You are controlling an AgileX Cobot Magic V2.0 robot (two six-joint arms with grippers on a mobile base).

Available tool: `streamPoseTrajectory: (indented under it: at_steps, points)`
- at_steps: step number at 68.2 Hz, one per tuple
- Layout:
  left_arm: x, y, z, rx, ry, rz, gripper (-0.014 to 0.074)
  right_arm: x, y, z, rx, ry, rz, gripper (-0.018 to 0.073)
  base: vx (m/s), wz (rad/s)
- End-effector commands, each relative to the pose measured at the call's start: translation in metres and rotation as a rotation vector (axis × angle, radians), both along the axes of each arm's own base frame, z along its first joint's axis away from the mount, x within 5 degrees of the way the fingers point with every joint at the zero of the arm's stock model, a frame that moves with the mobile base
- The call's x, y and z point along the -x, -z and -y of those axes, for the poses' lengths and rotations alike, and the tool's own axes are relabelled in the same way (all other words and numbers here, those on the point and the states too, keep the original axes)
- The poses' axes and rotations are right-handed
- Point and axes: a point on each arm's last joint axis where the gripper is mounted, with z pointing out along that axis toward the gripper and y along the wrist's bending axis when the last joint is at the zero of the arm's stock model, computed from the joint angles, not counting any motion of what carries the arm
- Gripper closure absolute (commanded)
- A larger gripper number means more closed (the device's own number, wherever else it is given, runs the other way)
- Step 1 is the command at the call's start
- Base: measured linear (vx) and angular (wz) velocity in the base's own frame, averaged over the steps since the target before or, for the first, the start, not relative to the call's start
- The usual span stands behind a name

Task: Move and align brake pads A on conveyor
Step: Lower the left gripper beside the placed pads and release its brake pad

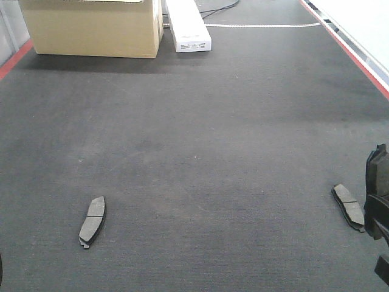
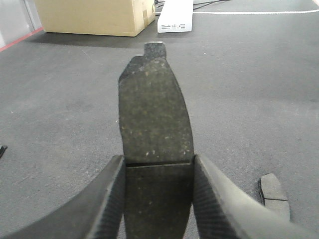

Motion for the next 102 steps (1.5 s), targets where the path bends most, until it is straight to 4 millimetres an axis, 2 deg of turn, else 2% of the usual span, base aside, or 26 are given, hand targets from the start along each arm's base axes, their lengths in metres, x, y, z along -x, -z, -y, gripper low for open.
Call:
streamPoseTrajectory:
  at_steps: [1,31,48,54,73,82,89,102]
  points:
    - [-0.002,-0.017,0.002,0.059,0.010,0.096,0.0602,-0.001,-0.019,-0.002,-0.022,-0.018,0.120,0.0564,0.00,0.00]
    - [-0.002,-0.018,0.003,0.065,0.011,0.107,0.0602,-0.001,-0.019,-0.002,-0.022,-0.018,0.120,0.0564,0.00,0.00]
    - [-0.008,-0.024,0.008,0.206,-0.019,0.073,0.0602,-0.001,-0.019,-0.002,-0.022,-0.018,0.120,0.0564,0.00,0.00]
    - [-0.023,-0.030,0.016,0.196,-0.027,0.021,0.0600,-0.001,-0.019,-0.002,-0.022,-0.018,0.120,0.0564,0.00,0.00]
    - [-0.099,-0.040,0.062,0.151,-0.042,-0.193,0.0592,-0.001,-0.019,-0.002,-0.022,-0.018,0.120,0.0564,0.00,0.00]
    - [-0.138,-0.031,0.085,0.122,-0.055,-0.287,0.0586,-0.001,-0.019,-0.002,-0.022,-0.018,0.118,0.0564,0.00,0.00]
    - [-0.170,-0.016,0.104,0.116,-0.068,-0.374,0.0582,-0.001,-0.019,-0.002,-0.022,-0.018,0.118,0.0564,0.00,0.00]
    - [-0.208,0.012,0.128,0.103,-0.090,-0.487,0.0567,-0.001,-0.019,-0.002,-0.022,-0.018,0.118,0.0564,0.00,0.00]
